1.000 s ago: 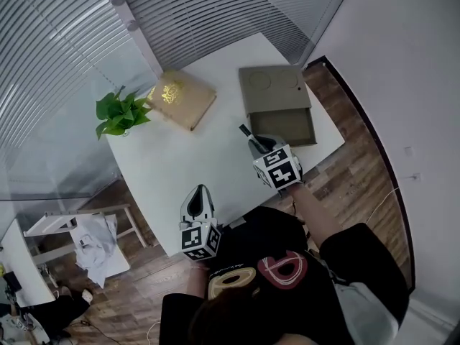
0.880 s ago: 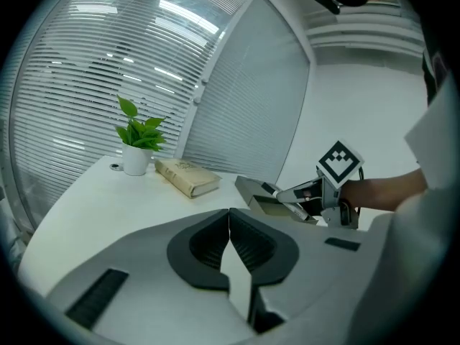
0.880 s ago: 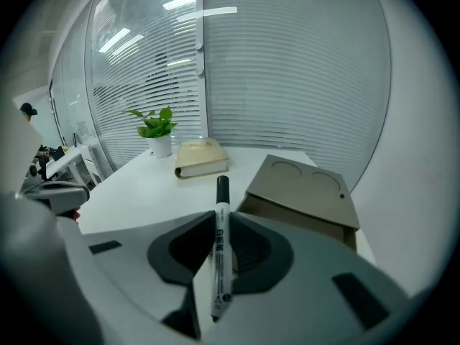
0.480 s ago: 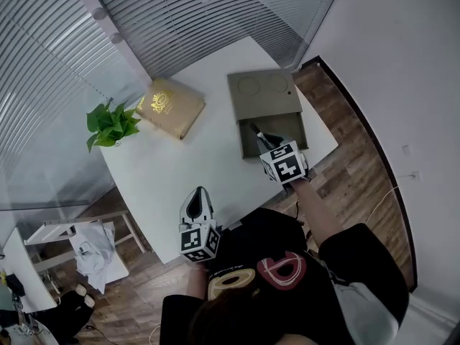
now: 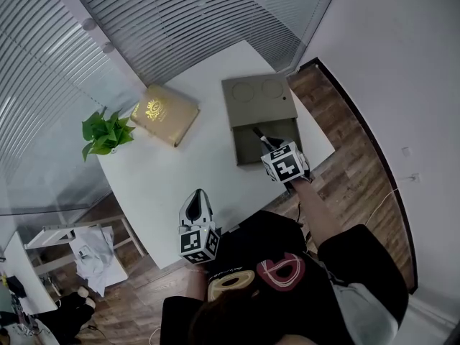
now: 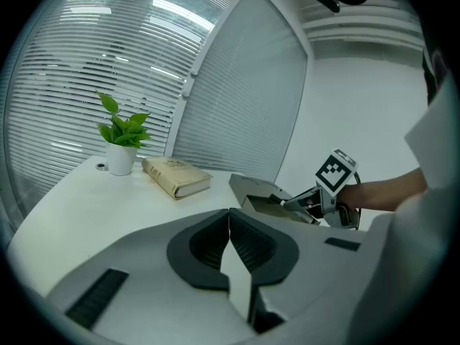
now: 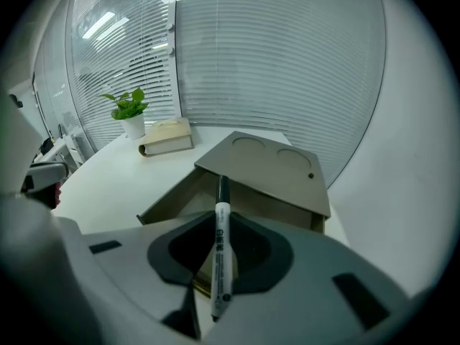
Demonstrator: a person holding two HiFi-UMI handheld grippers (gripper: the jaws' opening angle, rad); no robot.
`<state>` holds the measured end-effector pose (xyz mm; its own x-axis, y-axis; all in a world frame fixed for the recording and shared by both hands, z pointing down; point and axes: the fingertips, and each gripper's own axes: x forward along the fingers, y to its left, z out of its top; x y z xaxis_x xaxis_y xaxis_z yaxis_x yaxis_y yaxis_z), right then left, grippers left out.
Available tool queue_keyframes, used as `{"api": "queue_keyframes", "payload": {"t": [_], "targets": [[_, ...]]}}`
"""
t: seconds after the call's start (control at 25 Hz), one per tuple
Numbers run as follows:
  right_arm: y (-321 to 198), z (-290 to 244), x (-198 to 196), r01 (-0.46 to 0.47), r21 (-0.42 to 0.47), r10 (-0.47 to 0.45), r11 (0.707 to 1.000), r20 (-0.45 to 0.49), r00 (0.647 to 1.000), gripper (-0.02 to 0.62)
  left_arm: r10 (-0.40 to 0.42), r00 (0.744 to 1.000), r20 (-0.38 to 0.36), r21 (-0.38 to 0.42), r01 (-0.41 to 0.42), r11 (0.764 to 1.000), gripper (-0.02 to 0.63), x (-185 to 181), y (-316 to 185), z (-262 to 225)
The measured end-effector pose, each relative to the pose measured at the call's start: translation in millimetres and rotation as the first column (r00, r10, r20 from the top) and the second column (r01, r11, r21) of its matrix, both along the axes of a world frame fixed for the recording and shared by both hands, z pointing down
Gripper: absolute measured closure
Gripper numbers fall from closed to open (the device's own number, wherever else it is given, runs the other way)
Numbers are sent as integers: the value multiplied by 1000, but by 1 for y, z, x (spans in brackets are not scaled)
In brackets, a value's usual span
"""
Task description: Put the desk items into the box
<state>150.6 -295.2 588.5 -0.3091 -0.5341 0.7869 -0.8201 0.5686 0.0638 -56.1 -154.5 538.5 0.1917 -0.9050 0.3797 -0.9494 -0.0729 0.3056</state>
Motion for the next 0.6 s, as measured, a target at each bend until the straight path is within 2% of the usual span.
{"api": "queue_keyframes", "payload": {"t": [0.24,0.4,0.6], "targets": [[-5,13,8,2,-28,-3,1000,-17,1000,525,-16,1000,6,-14,16,1000,589,5,-1,2],[-12,13,12,39,-5,-39,999,-64,997,525,-36,999,10,-27,36,999,589,2,0,5],[-20,15,15,35,-14,-35,999,-51,998,525,-43,999,17,-34,44,998,589,6,0,6]]}}
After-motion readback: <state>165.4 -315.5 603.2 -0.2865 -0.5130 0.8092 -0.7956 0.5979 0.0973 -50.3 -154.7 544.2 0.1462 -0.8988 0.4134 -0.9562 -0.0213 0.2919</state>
